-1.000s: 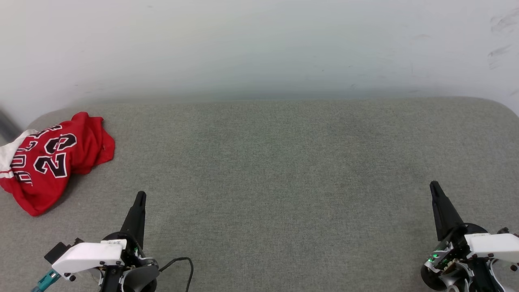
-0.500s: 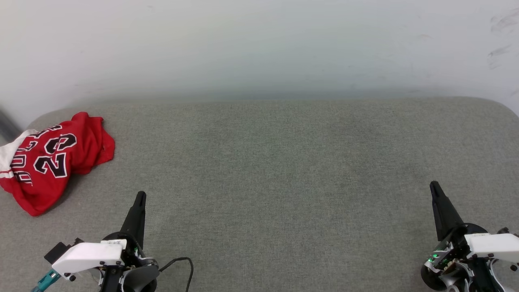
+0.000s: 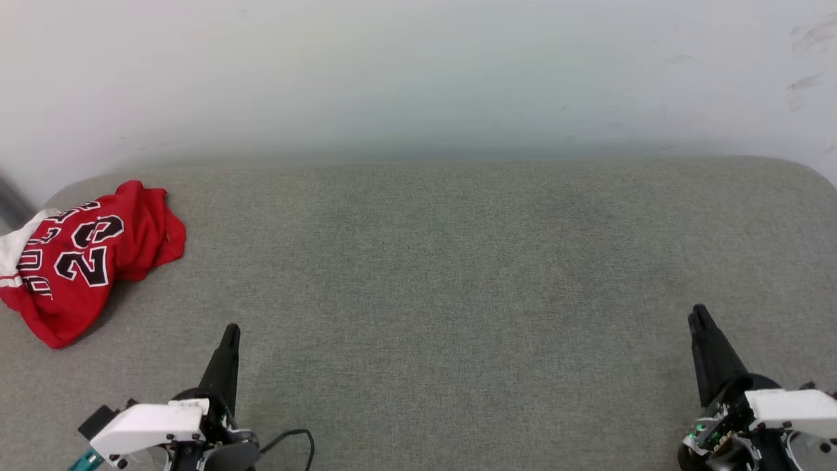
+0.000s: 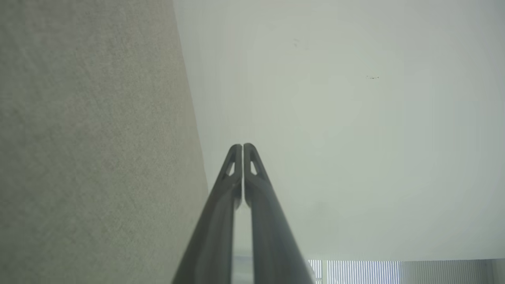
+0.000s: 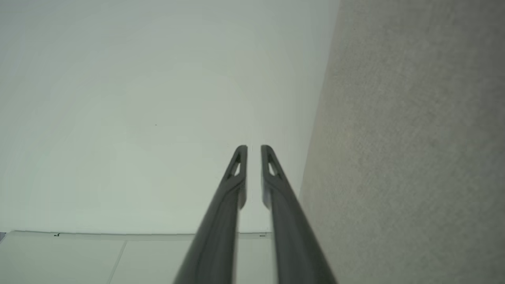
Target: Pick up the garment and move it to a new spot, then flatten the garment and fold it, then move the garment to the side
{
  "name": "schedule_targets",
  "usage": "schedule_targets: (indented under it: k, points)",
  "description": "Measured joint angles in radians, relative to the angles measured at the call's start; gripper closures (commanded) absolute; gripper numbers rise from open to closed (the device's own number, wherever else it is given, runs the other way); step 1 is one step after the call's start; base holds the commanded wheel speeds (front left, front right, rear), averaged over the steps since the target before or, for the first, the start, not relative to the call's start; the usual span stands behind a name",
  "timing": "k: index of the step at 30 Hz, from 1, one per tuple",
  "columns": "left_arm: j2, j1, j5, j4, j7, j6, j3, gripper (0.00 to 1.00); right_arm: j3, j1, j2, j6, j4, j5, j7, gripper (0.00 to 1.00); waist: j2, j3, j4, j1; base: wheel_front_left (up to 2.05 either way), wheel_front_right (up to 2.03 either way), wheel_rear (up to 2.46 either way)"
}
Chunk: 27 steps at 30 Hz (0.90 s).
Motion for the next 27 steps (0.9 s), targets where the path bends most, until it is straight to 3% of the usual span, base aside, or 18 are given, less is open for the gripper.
schedule_targets:
  k: [14,21,27]
  points:
    - [-0.004,0.050,0.031,0.004,-0.054,0.000,-0.011,0.00,0.025,0.051,0.001,0.000,0.001,-0.021,-0.053,0.00,0.0000,0.002,-0.003,0.0000,0.00,0.00,0.00]
    - [-0.004,0.057,0.099,-0.007,-0.084,0.000,0.004,0.00,0.027,0.054,0.001,0.000,-0.007,-0.057,-0.083,0.00,0.0000,0.004,-0.005,0.0000,0.00,0.00,0.00]
    - [-0.004,0.066,0.157,-0.024,-0.110,0.000,0.028,0.00,0.010,0.056,0.001,0.000,-0.009,-0.182,-0.109,0.00,0.0000,0.005,-0.007,0.0000,0.00,0.00,0.00]
